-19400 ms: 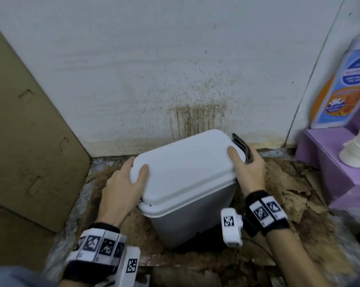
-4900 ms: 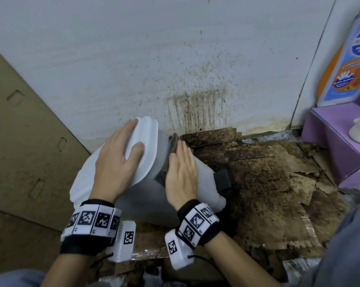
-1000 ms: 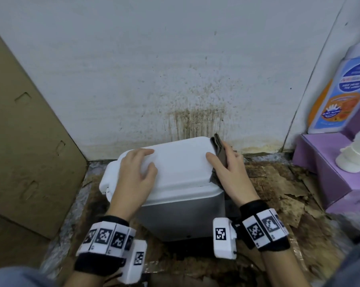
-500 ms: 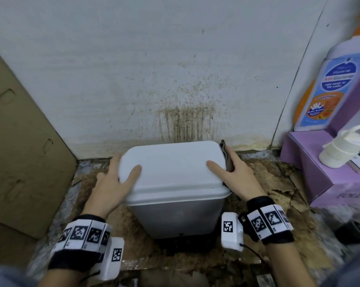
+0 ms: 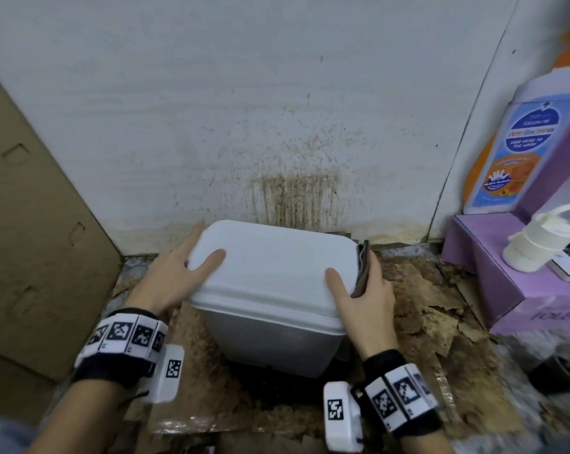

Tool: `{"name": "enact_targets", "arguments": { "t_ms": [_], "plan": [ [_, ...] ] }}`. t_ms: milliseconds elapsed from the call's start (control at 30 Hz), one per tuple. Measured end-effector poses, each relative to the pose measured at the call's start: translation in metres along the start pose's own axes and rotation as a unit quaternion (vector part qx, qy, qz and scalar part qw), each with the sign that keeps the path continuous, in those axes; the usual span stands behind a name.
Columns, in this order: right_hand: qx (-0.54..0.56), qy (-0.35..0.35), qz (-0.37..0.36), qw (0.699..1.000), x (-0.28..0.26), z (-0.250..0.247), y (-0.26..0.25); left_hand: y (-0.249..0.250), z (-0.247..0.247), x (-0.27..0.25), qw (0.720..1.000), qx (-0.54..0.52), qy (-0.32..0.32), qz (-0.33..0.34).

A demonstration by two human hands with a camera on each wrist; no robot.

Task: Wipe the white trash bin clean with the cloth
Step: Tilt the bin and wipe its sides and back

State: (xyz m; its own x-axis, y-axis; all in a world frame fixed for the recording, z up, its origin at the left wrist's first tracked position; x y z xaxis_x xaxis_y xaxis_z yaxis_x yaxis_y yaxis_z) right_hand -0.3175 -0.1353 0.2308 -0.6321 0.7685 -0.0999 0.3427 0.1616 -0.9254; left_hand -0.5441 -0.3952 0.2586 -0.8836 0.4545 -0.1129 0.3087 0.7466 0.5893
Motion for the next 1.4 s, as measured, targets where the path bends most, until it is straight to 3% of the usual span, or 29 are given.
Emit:
{"name": "enact_targets", "arguments": {
  "t_ms": [133, 267, 533, 800, 967, 1133, 1400],
  "plan": [
    [-0.017, 0.025, 0.002, 1.000, -0.016, 0.014, 0.001, -0.007, 0.001, 0.013, 1.000, -0.023, -0.014, 0.013],
    [-0.018, 0.011, 0.002, 1.000, -0.004, 0.014, -0.001, -0.007, 0.006, 0.013, 0.996, -0.089, 0.029, 0.006],
    [-0.018, -0.090, -0.009, 0.996, 0.035, 0.013, -0.010, -0.014, 0.013, -0.016, 0.968, -0.137, 0.167, -0.125],
    [-0.070, -0.216, -0.081, 0.970, 0.078, 0.023, -0.030, 0.011, 0.070, -0.069, 0.924, -0.273, 0.156, -0.217],
    [-0.037, -0.245, -0.089, 0.965, 0.081, 0.024, -0.031, 0.040, 0.070, -0.080, 0.897, -0.373, 0.206, -0.119],
    [-0.007, -0.237, -0.108, 0.966, 0.075, 0.022, -0.034, 0.038, 0.069, -0.078, 0.865, -0.439, 0.227, -0.089],
    [0.033, -0.163, -0.105, 0.981, 0.056, 0.016, -0.014, 0.028, 0.059, -0.065, 0.870, -0.434, 0.229, -0.032]
  ]
}}
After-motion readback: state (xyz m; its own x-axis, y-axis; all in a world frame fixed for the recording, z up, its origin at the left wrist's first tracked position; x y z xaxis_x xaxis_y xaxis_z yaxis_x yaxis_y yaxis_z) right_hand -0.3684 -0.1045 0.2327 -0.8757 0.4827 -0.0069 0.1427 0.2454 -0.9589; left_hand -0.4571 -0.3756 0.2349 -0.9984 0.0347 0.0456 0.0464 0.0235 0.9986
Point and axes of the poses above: each hand's wrist, its own x-axis towards the middle knuckle, its own z-axis out of the palm, y = z × x, the point moved 9 cm from there along x, towards the middle knuckle, and after that the axes turned 1 degree about z, right-handed, at the moved point
